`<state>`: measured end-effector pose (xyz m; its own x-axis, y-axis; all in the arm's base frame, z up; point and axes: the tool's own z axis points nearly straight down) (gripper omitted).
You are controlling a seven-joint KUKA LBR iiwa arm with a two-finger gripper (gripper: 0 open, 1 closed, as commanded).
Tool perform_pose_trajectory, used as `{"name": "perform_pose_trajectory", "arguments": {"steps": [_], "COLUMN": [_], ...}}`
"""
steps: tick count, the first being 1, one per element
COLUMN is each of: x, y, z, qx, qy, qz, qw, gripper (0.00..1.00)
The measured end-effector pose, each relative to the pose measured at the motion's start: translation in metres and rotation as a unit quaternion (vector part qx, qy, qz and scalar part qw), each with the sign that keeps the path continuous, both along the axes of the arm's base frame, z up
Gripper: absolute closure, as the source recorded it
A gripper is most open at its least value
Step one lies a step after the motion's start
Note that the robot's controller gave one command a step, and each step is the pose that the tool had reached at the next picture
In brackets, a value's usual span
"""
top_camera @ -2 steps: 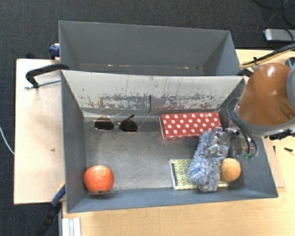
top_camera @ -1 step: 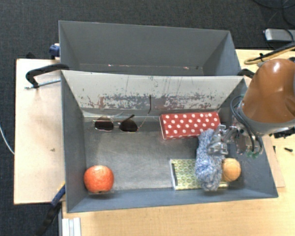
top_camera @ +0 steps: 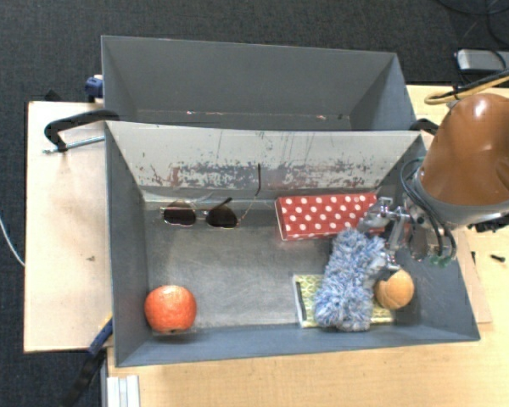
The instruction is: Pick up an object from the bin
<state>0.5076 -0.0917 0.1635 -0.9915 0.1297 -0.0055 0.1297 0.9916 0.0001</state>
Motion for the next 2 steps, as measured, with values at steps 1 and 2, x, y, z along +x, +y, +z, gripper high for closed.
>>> {"name": "perform_pose_trajectory", "arguments": {"steps": [1, 2], "x": [0.0, 0.0], "y": [0.0, 0.031], "z": [0.0, -0.087], "qx": [0.0, 0.002], "qy": [0.0001, 0.0047], "qz": [0.0, 0.038], "qw": [1.0, 0.9993], "gripper": [0.0, 1.0]}}
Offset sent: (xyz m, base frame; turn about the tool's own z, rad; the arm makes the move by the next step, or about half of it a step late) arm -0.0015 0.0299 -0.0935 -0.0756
